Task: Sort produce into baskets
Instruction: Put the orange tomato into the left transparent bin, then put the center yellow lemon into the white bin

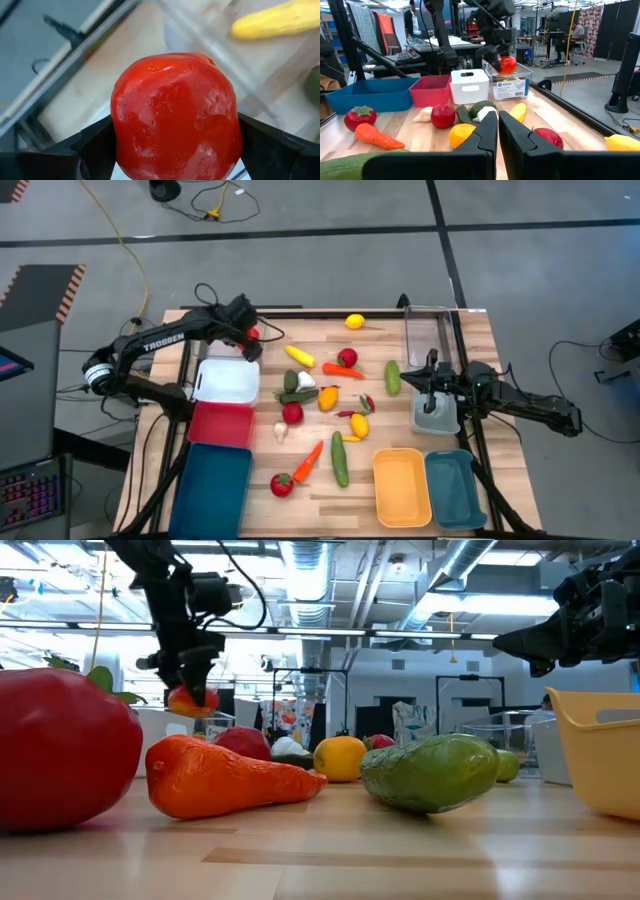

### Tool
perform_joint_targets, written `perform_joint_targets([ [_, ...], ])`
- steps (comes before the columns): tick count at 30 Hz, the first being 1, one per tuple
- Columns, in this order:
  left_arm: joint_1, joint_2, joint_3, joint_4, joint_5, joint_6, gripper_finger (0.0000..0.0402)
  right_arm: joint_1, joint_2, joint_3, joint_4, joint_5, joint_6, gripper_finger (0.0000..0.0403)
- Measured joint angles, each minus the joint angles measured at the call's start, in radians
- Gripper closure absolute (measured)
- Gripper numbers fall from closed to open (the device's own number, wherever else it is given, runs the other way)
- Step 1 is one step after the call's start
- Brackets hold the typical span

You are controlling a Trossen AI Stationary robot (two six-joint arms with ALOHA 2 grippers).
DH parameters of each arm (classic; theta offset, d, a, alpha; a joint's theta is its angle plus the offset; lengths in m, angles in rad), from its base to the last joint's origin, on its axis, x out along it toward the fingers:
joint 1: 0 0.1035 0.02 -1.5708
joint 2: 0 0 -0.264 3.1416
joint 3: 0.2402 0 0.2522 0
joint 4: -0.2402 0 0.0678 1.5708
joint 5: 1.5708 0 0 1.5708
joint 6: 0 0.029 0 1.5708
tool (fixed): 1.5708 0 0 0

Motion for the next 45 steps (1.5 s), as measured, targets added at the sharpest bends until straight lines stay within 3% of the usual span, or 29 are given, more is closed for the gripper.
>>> perform_joint_targets([
  [9, 0.040, 0.000, -0.007, -0.002, 0.034, 0.006, 0.0068, 0.000, 0.000, 0.000, 0.000, 0.000, 0.000, 0.0356],
  [17, 0.040, 0.000, -0.007, -0.002, 0.048, 0.024, 0.0009, 0.000, 0.000, 0.000, 0.000, 0.000, 0.000, 0.0356],
  [25, 0.040, -0.007, -0.007, 0.005, 0.102, 0.022, 0.0003, 0.000, 0.000, 0.000, 0.000, 0.000, 0.000, 0.0356],
  [38, 0.037, -0.116, -0.007, 0.201, 0.272, 0.051, 0.0003, 0.000, 0.000, 0.000, 0.000, 0.000, 0.000, 0.0356],
  [45, -0.040, -0.151, -0.007, 0.366, 0.385, 0.042, 0.0003, 0.000, 0.000, 0.000, 0.000, 0.000, 0.000, 0.0356],
])
